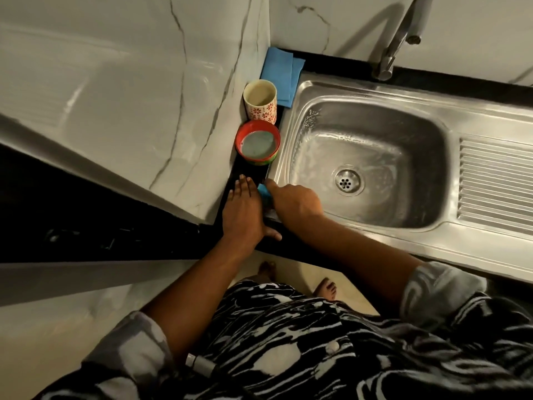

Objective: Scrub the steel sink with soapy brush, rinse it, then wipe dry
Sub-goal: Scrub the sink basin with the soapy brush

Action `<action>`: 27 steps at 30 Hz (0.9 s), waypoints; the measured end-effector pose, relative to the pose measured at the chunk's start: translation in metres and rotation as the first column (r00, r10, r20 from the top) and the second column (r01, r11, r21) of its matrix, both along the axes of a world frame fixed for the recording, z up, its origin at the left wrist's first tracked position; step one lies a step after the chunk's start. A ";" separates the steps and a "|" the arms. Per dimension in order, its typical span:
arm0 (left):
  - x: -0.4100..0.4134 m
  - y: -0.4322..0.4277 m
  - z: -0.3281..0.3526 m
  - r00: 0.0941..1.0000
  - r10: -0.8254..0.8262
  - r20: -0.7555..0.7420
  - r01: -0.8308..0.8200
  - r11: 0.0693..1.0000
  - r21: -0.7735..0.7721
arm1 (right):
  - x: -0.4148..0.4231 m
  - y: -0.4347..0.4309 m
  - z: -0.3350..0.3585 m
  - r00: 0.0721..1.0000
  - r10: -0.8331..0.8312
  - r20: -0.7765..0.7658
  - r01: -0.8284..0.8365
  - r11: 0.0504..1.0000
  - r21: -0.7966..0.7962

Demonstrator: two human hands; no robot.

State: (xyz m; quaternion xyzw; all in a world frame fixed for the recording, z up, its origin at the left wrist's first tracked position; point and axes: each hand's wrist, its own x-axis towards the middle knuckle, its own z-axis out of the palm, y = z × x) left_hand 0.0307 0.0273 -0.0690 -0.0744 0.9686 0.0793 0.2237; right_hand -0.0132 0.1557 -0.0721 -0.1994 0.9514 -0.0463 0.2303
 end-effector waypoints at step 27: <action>-0.012 0.008 0.001 0.988 -0.151 0.016 0.151 0.988 -0.015 | 0.017 0.135 0.017 0.971 -0.220 0.090 0.201 0.963 0.181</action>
